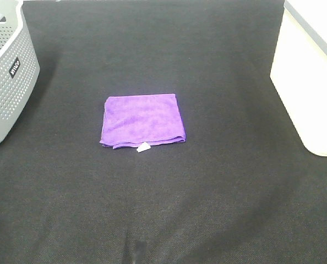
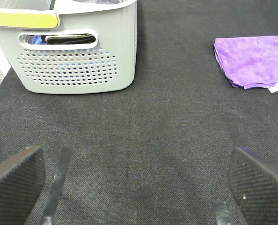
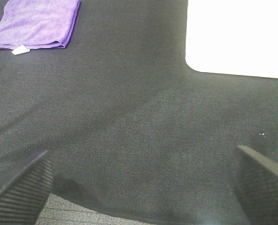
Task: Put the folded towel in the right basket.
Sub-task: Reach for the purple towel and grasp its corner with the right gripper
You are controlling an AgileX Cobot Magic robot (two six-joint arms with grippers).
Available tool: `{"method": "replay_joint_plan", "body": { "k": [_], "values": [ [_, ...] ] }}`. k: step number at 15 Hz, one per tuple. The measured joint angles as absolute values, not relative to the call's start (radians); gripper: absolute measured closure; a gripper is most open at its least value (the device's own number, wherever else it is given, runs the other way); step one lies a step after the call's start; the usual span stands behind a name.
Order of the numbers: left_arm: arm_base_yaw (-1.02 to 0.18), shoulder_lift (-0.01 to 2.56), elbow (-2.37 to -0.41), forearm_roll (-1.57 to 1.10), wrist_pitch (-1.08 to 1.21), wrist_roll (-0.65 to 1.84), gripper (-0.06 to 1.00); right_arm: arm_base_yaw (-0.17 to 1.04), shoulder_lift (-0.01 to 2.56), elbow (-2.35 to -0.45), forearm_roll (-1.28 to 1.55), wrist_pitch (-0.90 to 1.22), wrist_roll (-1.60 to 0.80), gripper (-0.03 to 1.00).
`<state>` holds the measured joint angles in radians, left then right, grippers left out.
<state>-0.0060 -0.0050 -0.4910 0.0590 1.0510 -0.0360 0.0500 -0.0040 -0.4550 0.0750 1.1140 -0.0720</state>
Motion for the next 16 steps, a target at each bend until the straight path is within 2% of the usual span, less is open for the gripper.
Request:
{"method": "replay_joint_plan", "body": {
  "k": [16],
  "values": [
    [-0.006, -0.005, -0.491, 0.059, 1.051, -0.036, -0.04, 0.05, -0.004, -0.455, 0.075, 1.114, -0.072, -0.01]
  ]
}}
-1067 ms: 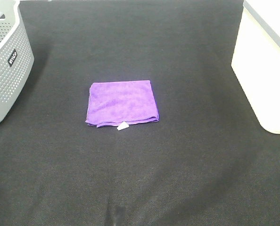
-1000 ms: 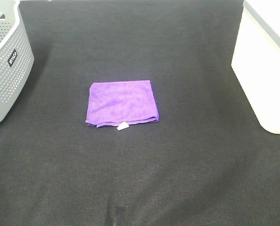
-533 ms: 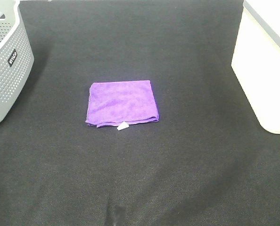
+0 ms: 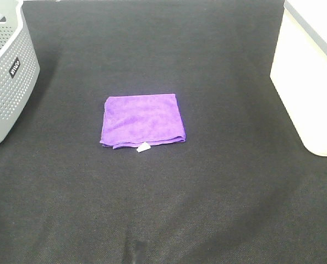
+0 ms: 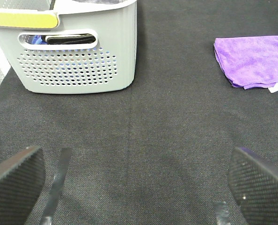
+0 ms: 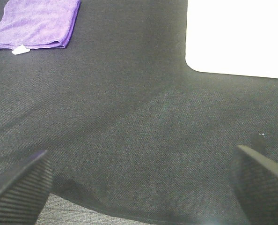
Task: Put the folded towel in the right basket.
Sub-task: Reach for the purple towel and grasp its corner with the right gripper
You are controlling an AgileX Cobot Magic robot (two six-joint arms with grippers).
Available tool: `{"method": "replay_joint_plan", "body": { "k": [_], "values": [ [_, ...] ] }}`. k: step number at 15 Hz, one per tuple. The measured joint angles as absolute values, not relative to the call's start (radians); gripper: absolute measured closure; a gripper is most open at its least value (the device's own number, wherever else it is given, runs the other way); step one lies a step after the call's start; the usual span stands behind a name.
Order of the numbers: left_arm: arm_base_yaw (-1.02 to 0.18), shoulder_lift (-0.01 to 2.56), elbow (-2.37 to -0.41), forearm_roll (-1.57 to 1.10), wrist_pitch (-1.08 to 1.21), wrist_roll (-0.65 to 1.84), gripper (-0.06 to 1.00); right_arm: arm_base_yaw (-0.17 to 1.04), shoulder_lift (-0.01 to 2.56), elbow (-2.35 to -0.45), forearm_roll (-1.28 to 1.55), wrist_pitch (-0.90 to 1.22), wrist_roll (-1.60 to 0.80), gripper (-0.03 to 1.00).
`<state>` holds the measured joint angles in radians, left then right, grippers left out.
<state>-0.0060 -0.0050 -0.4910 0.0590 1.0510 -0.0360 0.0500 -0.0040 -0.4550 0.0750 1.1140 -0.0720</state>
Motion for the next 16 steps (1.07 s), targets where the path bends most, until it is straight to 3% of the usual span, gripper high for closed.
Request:
{"method": "replay_joint_plan", "body": {
  "k": [16],
  "values": [
    [-0.006, -0.005, -0.491, 0.059, 1.051, -0.036, -0.04, 0.05, -0.004, -0.455, 0.075, 1.114, -0.072, -0.01]
  ]
}}
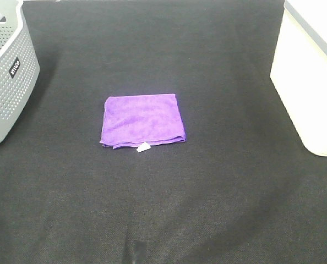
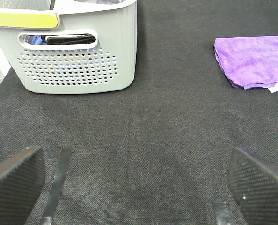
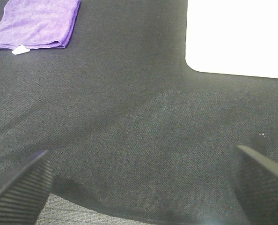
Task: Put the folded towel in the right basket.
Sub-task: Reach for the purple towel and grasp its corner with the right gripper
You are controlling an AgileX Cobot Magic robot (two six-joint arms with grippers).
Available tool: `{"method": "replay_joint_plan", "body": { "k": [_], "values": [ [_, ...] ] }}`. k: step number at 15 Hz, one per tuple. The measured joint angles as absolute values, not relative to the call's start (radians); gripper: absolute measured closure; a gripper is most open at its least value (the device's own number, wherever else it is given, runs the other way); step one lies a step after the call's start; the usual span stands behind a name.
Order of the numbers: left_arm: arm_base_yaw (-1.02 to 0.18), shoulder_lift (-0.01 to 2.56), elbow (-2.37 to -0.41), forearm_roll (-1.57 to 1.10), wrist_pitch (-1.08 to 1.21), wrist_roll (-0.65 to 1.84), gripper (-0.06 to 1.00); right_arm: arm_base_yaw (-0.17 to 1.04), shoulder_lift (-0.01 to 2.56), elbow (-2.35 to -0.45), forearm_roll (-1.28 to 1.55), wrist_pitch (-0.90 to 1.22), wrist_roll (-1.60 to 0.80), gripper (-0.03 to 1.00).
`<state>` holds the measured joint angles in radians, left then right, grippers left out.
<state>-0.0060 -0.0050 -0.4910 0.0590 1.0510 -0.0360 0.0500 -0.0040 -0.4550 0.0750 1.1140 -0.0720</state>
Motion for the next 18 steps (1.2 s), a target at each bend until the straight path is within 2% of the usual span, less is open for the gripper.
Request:
{"method": "replay_joint_plan", "body": {
  "k": [18],
  "values": [
    [-0.006, -0.005, -0.491, 0.059, 1.051, -0.036, -0.04, 0.05, -0.004, -0.455, 0.074, 1.114, -0.072, -0.01]
  ]
}}
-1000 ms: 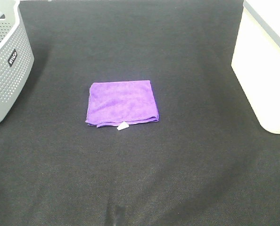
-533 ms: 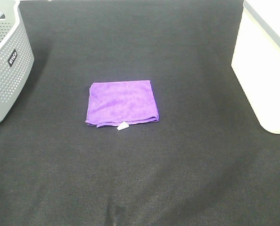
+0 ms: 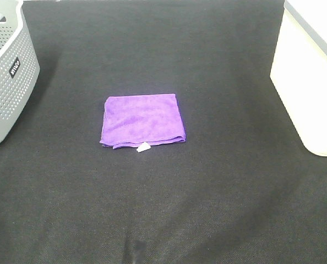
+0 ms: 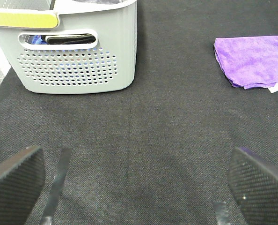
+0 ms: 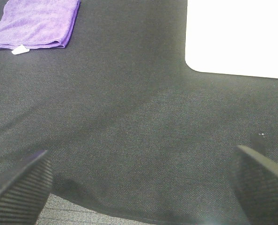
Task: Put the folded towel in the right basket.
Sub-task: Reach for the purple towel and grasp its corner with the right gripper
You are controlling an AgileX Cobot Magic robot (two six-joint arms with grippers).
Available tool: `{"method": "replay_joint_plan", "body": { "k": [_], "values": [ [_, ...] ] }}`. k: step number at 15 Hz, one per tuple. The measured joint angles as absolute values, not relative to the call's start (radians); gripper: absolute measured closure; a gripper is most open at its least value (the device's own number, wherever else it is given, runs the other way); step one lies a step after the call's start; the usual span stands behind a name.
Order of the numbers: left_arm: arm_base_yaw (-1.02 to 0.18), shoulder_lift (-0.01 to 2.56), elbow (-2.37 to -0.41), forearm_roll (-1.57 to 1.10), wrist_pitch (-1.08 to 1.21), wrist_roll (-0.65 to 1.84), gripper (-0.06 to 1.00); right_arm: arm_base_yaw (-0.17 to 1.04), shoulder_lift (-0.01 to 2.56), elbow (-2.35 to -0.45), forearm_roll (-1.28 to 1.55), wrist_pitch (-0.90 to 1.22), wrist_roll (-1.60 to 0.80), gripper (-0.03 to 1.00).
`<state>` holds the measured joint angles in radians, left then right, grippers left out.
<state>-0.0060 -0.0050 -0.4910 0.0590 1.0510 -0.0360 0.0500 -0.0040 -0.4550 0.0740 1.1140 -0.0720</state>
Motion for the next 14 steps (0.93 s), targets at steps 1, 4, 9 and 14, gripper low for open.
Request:
{"method": "replay_joint_plan", "body": {
  "k": [1, 4, 9, 14],
  "values": [
    [-0.006, -0.005, -0.491, 0.059, 1.051, -0.036, -0.04, 0.05, -0.004, -0.455, 0.074, 1.114, -0.072, -0.01],
    [-0.006, -0.005, -0.491, 0.059, 1.051, -0.036, -0.04, 0.05, 0.049, -0.479, 0.09, 1.117, -0.045, -0.01],
    [-0.006, -0.005, -0.491, 0.059, 1.051, -0.036, -0.04, 0.05, 0.73, -0.904, 0.121, 1.132, 0.011, -0.01],
    [-0.006, -0.005, -0.491, 0.059, 1.051, -0.036, -0.04, 0.058, 1.303, -1.351, 0.292, 1.149, -0.071, -0.01]
  ]
}}
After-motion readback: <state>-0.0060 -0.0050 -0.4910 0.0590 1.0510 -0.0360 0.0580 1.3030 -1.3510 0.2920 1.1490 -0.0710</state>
